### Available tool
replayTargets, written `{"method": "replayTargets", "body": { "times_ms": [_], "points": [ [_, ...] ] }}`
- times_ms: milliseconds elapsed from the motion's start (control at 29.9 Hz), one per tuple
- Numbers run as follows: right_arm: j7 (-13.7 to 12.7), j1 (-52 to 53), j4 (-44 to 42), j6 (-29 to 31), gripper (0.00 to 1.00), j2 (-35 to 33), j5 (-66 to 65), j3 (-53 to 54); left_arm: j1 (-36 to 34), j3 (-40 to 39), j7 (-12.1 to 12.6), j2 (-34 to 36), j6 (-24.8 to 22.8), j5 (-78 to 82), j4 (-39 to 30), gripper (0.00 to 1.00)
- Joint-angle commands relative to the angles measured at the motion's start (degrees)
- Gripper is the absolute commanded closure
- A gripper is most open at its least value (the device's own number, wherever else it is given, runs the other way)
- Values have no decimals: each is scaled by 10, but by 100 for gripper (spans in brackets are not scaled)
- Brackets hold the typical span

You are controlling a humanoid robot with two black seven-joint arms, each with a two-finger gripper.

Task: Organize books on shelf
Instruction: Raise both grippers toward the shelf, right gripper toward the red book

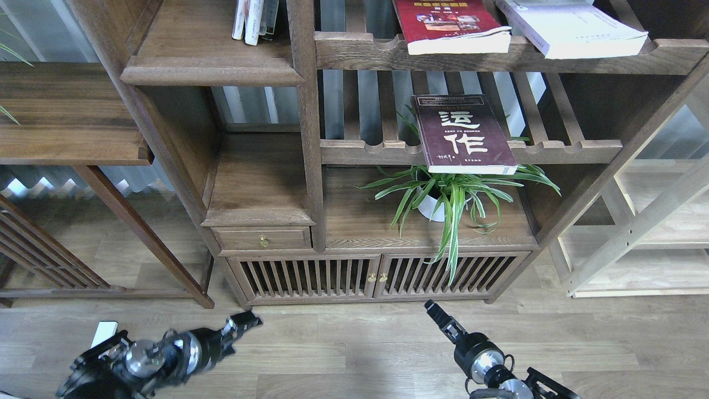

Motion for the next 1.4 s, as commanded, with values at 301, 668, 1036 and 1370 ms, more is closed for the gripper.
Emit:
{"method": "replayTargets", "body": {
  "times_ms": [301, 668, 1036, 1370],
  "points": [
    [-5, -24, 88, 91, 0, 0, 13, 39, 7, -8, 2, 0, -154, -3, -125, 0],
    [-8, -87, 184, 91, 0, -32, 15, 54, 31, -9, -5, 61, -154, -56, -171, 0],
    [-6, -106, 187, 91, 0, -31, 17, 42, 41, -7, -5, 54, -154, -69, -176, 0],
    [-21, -103, 186, 91, 0, -46, 18, 31, 49, -7, -32, 40, -154, -72, -176, 0]
  ]
}}
